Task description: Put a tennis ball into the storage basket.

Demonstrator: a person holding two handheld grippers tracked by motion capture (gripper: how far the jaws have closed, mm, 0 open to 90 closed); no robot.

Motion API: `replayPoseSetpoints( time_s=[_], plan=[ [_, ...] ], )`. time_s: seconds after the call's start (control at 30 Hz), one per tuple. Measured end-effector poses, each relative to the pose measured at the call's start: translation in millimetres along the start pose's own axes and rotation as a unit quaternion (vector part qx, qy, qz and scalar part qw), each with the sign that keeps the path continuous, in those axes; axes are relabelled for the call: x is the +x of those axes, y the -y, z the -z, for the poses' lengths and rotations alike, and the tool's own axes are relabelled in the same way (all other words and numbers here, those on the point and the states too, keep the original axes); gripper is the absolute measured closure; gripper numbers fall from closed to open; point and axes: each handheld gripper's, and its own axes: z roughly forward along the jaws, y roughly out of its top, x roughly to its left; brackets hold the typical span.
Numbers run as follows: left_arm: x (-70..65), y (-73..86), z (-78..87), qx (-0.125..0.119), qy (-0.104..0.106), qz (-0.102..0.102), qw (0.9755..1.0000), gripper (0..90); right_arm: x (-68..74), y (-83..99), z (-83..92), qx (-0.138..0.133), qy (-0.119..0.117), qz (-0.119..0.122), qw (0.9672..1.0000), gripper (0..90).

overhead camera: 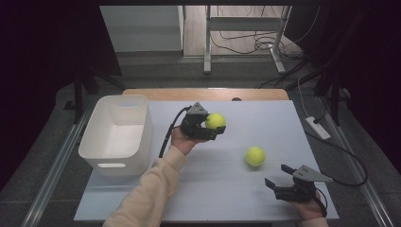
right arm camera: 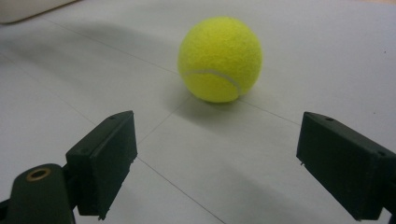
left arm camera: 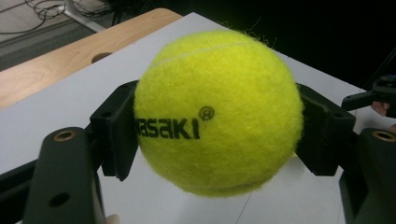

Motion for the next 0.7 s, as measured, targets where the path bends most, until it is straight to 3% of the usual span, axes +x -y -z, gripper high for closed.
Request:
replayPoseSetpoints(
  time_s=[0.7],
  plan=[
    [-3.8, -4.5, 21.0, -0.033, -0.005, -0.006, 0.9994, 26.4, 0.4, -0.2, 0.0, -0.001, 0.001, 0.001, 1.0000, 12.2]
  ],
)
